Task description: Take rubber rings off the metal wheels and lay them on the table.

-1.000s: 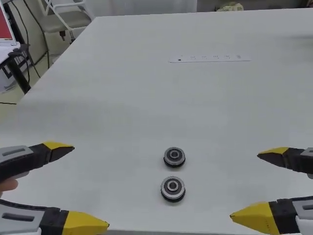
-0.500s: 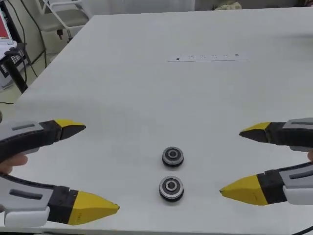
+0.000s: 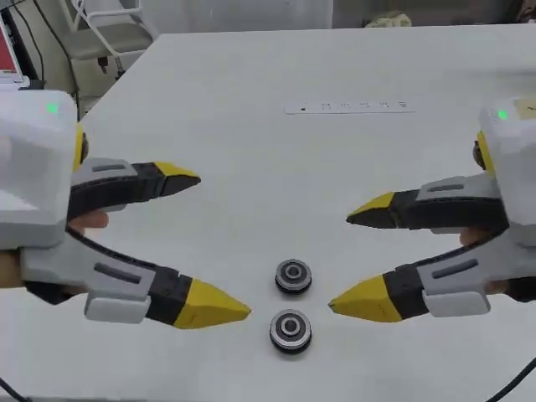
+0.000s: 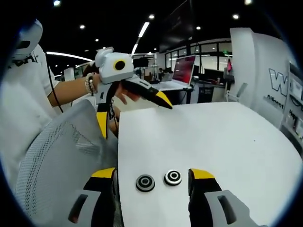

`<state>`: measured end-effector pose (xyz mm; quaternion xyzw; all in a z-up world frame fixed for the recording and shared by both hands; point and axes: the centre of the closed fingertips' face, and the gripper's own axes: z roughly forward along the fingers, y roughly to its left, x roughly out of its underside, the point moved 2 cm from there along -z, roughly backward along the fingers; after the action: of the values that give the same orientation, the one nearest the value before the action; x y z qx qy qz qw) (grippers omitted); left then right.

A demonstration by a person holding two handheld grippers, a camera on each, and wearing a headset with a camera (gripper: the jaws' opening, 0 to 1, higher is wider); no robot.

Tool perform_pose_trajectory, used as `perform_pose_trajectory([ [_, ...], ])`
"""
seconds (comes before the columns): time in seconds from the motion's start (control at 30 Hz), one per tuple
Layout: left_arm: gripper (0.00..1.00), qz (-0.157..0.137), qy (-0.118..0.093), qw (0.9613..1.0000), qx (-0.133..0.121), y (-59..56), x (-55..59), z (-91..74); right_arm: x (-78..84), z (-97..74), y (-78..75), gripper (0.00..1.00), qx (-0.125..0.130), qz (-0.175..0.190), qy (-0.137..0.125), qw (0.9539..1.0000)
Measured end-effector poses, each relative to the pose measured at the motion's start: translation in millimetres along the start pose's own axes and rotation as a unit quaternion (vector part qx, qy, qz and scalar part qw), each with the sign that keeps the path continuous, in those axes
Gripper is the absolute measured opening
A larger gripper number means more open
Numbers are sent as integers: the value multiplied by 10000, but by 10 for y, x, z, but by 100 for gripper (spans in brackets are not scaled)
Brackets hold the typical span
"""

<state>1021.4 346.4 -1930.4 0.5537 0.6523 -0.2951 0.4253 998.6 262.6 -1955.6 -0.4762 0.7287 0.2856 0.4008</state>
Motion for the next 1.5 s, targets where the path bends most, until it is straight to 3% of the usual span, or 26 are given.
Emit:
perform_pose_trajectory([
  [0.2, 87, 302, -77, 9994, 160, 39, -85, 168, -3, 140, -53, 52, -76, -167, 148, 9997],
  [0.3, 83, 397, 110, 9990, 192, 101, 31, 291, 95, 256, -74, 49, -149, -266, 445, 9985],
  [0.4, 82, 386, 124, 9989, 219, 134, 126, 391, 177, 343, -78, 45, -203, -283, 597, 9976],
  [0.53, 74, 339, 123, 9985, 407, 79, 265, 492, 320, 466, -20, 42, -327, -209, 646, 9972],
  [0.63, 61, 395, 176, 9978, 511, 25, 365, 528, 419, 522, 32, 35, -426, -142, 568, 9974],
  [0.77, 53, 4, -190, 9988, 459, 0, 384, 559, 532, 571, 85, 29, -511, -91, 512, 9973],
  [0.93, 40, 98, -7, 9980, 630, -108, 529, 599, 630, 627, 62, 23, -425, 127, 424, 9981],
  [1.0, 38, 95, 179, 9970, 750, -175, 619, 621, 680, 645, 50, 21, -369, 227, 415, 9982],
  [1.13, 37, 280, 543, 9935, 956, -293, 795, 690, 777, 692, 109, 21, -492, 225, 596, 9968],
  [1.2, 31, 297, 640, 9920, 1043, -336, 847, 712, 760, 692, 149, 20, -587, 270, 528, 9965],
  [1.3, 28, 356, 724, 9907, 1100, -363, 886, 736, 847, 696, 175, 21, -610, 2, 798, 9949],
  [1.5, 21, 391, 669, 9917, 1026, -345, 853, 762, 838, 688, 150, 19, -549, 93, 716, 9959],
])
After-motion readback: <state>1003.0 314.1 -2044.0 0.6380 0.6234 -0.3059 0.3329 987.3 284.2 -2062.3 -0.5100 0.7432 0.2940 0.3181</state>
